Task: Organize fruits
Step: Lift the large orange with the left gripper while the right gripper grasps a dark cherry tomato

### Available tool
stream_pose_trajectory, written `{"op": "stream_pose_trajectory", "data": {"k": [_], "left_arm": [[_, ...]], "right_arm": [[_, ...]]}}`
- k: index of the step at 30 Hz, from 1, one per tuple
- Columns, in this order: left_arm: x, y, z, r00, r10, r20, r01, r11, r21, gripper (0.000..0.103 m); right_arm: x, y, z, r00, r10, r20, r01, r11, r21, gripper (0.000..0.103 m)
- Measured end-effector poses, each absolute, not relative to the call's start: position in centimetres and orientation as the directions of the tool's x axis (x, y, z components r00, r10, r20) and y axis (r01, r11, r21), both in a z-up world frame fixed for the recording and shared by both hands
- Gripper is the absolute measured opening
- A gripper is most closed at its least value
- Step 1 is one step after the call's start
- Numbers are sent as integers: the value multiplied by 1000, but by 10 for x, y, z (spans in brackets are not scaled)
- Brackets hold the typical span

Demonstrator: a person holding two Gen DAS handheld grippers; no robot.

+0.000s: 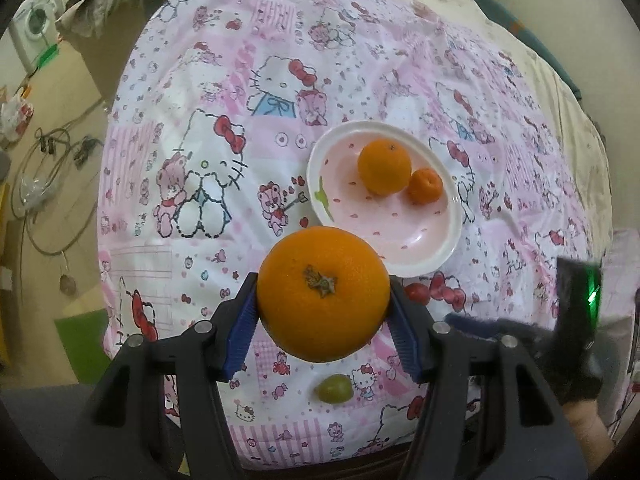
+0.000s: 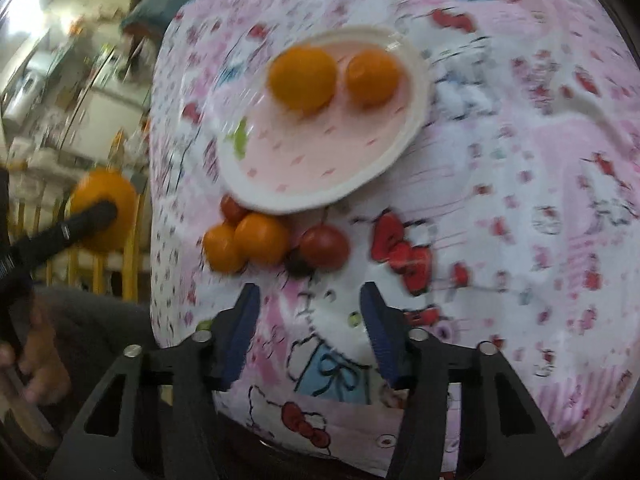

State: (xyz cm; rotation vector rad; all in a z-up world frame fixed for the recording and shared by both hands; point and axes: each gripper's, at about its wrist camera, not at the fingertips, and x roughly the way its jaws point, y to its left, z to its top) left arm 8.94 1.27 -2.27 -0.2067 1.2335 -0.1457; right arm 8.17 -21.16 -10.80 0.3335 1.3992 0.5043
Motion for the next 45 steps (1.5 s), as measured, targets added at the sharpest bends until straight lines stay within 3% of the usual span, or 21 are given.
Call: {"op": "stream_pose_trajectory", "data": {"k": [6, 19, 22, 34, 45], "left_arm": [[92, 20, -23, 310, -267, -912, -40, 955, -293, 56], [93, 20, -23, 291, -307, -906, -38, 943, -331, 56], [93, 19, -23, 292, -306, -906, -37, 943, -330, 56], [93, 24, -28, 302, -250, -920, -52, 959, -278, 56], [94, 22, -35, 312, -174, -934, -56, 978, -201, 56]], "right_arm": [[78, -171, -124, 73, 447, -892, -266, 870, 414, 39], [86, -145, -132, 180, 284, -942, -440, 879, 181, 35], [84, -143, -132, 191, 271, -943, -474, 867, 154, 26], [70, -157, -113, 164, 359, -919, -432, 863, 261, 25], [78, -197, -58, 268, 499, -824, -356, 846, 397, 25]]}}
